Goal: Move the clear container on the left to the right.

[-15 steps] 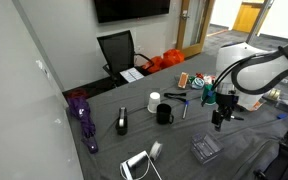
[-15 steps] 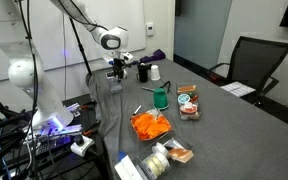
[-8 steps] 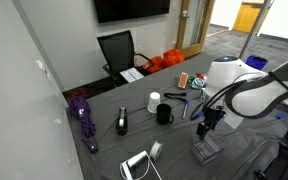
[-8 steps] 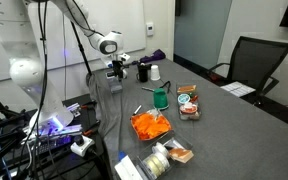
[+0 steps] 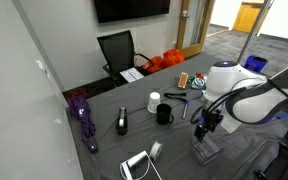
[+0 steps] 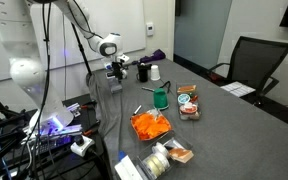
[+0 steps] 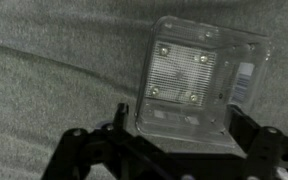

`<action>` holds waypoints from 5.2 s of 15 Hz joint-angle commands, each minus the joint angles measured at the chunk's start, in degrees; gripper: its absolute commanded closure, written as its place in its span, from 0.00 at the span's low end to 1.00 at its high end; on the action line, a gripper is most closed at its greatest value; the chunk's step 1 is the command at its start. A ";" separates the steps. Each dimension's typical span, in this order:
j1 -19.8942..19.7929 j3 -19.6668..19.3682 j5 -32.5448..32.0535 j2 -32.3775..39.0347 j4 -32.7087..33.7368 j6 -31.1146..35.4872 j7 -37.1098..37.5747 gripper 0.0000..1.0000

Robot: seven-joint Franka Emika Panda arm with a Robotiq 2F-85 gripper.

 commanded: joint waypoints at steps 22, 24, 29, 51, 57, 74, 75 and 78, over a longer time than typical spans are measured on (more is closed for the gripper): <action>1.51 -3.54 -6.97 4.01 -1.62 1.41 7.71 0.69; 1.39 -3.36 -6.66 3.62 -1.91 1.64 7.31 0.83; 0.95 -2.91 -5.74 2.38 -2.22 2.44 6.11 1.00; -15.94 -13.74 -10.28 -13.62 -17.01 2.36 -29.10 0.98; -19.11 -17.35 -13.21 -11.59 -17.87 7.18 -32.59 0.98; -16.81 -14.78 -12.00 -21.81 -19.53 -0.51 -26.29 0.00; -16.52 -14.58 -11.70 -23.17 -18.75 -2.26 -26.37 0.00; -16.65 -13.49 -14.45 -28.85 -19.76 -6.33 -23.09 0.00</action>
